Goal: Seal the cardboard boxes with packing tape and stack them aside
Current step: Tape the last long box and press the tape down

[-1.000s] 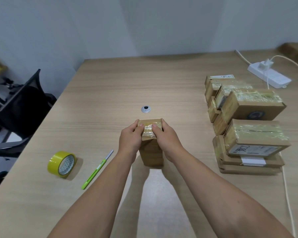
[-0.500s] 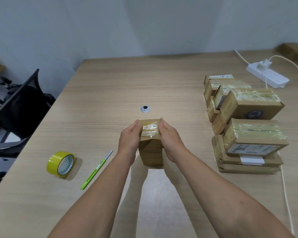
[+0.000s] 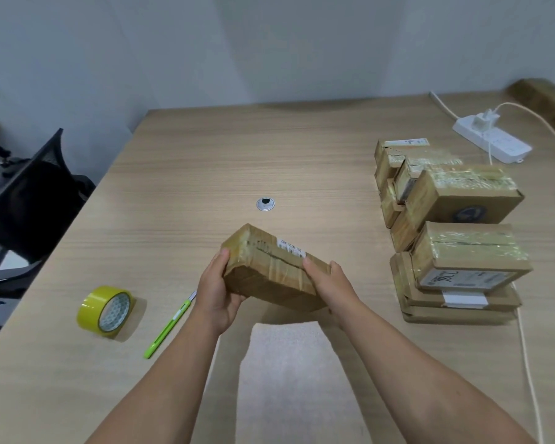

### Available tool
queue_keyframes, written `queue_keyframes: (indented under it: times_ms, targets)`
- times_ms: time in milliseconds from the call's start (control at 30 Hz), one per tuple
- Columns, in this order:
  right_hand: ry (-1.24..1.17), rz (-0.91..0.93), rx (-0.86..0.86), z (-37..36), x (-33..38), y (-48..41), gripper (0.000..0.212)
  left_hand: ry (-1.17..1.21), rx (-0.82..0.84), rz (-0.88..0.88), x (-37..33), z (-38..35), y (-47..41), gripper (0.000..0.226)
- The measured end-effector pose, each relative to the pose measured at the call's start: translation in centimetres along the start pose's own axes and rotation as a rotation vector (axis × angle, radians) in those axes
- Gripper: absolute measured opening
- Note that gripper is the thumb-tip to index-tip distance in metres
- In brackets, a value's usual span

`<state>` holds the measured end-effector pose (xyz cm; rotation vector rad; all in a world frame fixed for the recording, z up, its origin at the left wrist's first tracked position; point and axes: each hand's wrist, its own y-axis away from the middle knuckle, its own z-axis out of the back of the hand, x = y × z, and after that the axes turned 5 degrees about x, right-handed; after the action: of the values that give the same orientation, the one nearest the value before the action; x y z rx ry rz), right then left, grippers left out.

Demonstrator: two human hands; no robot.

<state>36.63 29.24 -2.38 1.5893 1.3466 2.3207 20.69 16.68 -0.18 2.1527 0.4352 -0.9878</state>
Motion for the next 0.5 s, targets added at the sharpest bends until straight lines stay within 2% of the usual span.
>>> queue_keyframes:
  times_ms: [100,167,267,367,500]
  targets:
    - [0.035,0.018,-0.047,0.0,-1.0,-0.1,0.097,-0.040,-0.082,-0.021,1.2,1.0,0.1,0.031]
    - [0.169,0.056,-0.155,0.2,-1.5,-0.5,0.097,-0.268,-0.213,-0.098,2.1,1.9,0.0,0.035]
    - [0.359,0.043,-0.223,-0.2,-2.0,-0.8,0.105,-0.494,-0.345,-0.060,3.2,2.9,0.0,0.028]
    - [0.486,0.012,-0.258,-1.0,-2.3,-0.4,0.102,-0.559,-0.342,0.040,3.9,2.5,0.4,0.028]
    - [0.539,-0.001,-0.283,-2.2,-2.8,-0.3,0.116,-0.913,-0.286,0.000,4.7,1.7,0.0,0.022]
